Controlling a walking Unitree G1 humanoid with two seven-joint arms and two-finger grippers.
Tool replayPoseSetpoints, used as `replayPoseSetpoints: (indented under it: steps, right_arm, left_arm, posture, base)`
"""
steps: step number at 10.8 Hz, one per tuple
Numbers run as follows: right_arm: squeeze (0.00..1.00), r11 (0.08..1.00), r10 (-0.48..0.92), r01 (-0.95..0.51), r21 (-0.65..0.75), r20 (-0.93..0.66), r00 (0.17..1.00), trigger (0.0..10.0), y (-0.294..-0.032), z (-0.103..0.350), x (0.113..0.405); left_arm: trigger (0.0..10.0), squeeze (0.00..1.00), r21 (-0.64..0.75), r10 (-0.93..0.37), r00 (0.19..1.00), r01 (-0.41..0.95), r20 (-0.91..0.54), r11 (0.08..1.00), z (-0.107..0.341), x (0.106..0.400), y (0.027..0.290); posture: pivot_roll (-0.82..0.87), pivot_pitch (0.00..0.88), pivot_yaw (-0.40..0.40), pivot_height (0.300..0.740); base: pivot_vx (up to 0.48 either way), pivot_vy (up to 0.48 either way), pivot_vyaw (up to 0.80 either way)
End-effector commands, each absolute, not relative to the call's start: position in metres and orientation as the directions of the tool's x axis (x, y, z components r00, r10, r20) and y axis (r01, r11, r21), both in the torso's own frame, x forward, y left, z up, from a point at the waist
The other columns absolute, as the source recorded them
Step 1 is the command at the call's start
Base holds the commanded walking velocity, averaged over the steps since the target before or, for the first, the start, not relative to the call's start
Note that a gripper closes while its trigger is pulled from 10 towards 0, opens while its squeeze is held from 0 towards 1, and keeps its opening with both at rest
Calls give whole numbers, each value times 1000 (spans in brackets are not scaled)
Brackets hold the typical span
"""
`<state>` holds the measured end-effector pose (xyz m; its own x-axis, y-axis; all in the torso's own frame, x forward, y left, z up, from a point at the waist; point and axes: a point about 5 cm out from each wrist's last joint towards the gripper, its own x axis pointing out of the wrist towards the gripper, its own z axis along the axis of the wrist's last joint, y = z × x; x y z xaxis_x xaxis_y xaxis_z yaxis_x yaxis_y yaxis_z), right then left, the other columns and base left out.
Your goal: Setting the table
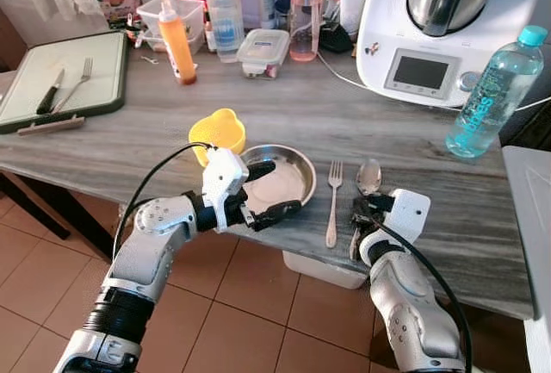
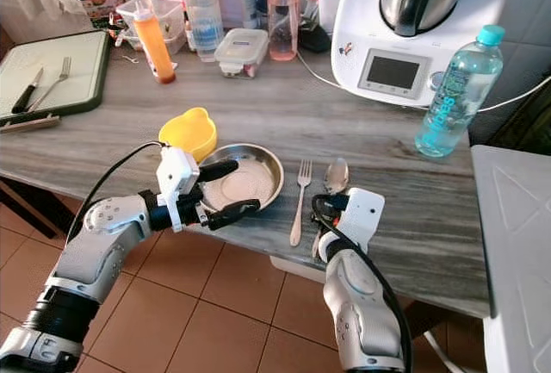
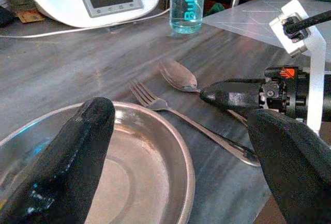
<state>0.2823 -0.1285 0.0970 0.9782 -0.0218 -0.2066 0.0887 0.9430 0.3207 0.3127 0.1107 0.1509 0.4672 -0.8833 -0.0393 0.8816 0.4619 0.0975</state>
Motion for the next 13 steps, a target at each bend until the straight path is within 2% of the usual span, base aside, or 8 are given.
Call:
replayPoseSetpoints:
  steps: [1, 4, 7, 9, 13]
  right_arm:
    - [1000, 922, -6, 139, 361, -347, 938, 10000, -116, 70, 270]
    - [1000, 932, -6, 129, 338, -341, 940, 10000, -120, 72, 269]
    - [1000, 978, -8, 63, 198, -267, 964, 10000, -123, 84, 269]
    - [1000, 988, -87, 114, 106, -232, 969, 10000, -136, 89, 264]
    - [1000, 984, -112, 132, 120, -161, 981, 10000, -143, 98, 257]
  left_arm:
    - [10000, 0, 130, -886, 462, 882, -40, 454, 156, 314, 109]
    - [10000, 0, 131, -885, 464, 881, -41, 455, 155, 314, 109]
    - [10000, 0, 133, -881, 471, 877, -40, 463, 155, 314, 110]
    - [10000, 0, 133, -878, 478, 873, -39, 469, 155, 314, 111]
    - [10000, 0, 135, -872, 488, 867, -37, 479, 156, 315, 113]
  posture:
    - [13, 104, 72, 740]
    - [12, 98, 68, 740]
    - [17, 94, 62, 740]
    - [15, 96, 64, 740]
    - [14, 97, 62, 740]
  base:
    - [0, 0, 0]
    - [0, 0, 0]
    - [0, 0, 0]
    - [0, 0, 0]
    - [0, 0, 0]
